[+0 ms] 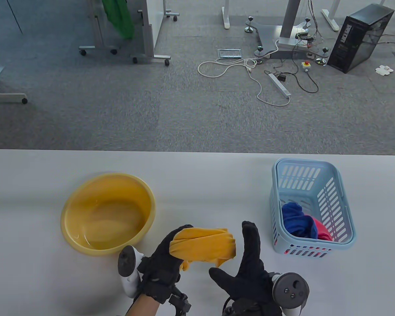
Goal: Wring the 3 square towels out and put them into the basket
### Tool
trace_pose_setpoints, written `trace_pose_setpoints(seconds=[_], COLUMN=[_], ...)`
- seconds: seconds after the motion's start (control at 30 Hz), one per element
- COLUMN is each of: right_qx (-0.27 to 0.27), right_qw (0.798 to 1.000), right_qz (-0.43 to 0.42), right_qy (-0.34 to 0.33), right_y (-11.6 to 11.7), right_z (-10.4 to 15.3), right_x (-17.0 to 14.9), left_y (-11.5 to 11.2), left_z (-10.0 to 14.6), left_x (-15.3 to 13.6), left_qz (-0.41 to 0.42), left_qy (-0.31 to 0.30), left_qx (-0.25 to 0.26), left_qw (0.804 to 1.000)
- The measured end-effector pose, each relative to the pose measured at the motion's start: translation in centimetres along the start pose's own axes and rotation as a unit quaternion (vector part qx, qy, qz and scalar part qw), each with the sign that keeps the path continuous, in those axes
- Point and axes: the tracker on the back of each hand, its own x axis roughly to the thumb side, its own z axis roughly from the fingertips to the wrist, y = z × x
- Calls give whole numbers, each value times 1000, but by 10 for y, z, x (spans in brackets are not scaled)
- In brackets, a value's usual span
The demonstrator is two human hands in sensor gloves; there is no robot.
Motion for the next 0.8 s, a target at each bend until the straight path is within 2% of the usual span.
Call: trace_pose_setpoints(seconds=[0.13,0.2,0.3,0.43,0.6,0.8], right_qx=[2,4,9,31,76,130], right_qw=[1000,999,999,998,995,989], right_qz=[16,33,9,21,-10,-16], right_qy=[8,20,44,57,71,73], right_y=[-1,0,4,8,13,22], right_z=[-1,-1,-1,-2,-3,-4], right_x=[-4,-8,-14,-19,-25,-29], left_y=[-5,-8,-11,-10,-12,-20], left_z=[-2,-2,-2,-1,-1,-2], left_x=[5,4,6,10,8,2], left_qz=[-72,-66,-41,-63,-19,100], left_qy=[-24,-27,-36,-52,-49,-24], left_qx=[-27,-36,-38,-38,-47,-84], left_qw=[997,997,998,996,997,991])
